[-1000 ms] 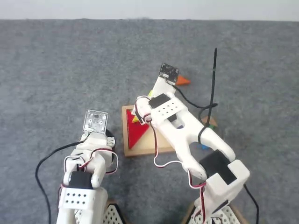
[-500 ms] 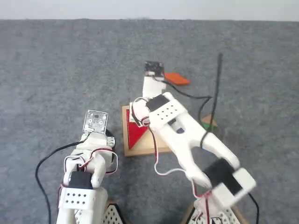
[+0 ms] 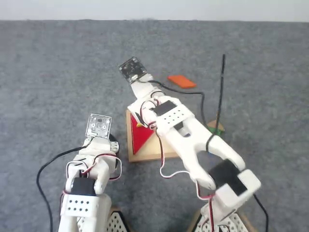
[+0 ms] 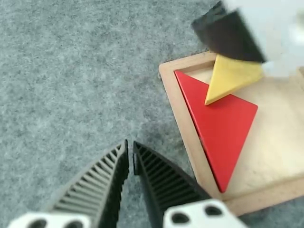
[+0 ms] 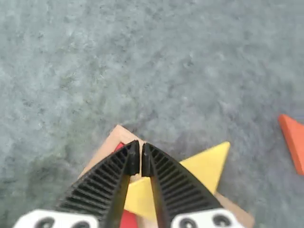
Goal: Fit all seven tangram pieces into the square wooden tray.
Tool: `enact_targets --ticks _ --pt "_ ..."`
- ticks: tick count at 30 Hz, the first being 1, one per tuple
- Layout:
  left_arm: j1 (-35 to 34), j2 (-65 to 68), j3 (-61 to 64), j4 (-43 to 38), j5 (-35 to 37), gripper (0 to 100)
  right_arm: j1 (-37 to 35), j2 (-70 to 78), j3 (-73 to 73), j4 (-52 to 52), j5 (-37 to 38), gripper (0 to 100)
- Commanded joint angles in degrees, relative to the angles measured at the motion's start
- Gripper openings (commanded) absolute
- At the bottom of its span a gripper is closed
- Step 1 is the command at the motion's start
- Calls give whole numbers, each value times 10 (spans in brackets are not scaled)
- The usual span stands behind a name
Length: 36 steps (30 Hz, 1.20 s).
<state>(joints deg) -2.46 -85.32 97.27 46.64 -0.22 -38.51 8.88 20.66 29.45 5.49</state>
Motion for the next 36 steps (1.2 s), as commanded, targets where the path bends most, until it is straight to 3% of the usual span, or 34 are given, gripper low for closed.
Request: enact_targets --ticks 1,8,18,28,36 --pt "-3 -7 -5 1 3 14 18 22 -10 -32 23 7" --pt "-3 -7 -5 1 3 14 77 87 -68 -25 23 7" --pt "-3 -7 -5 1 3 14 87 82 -71 -5 23 7" --pt "-3 -7 -5 1 3 14 87 -34 -17 -7 21 7" --pt "-3 -7 -5 1 3 14 90 -247 128 -16 25 7"
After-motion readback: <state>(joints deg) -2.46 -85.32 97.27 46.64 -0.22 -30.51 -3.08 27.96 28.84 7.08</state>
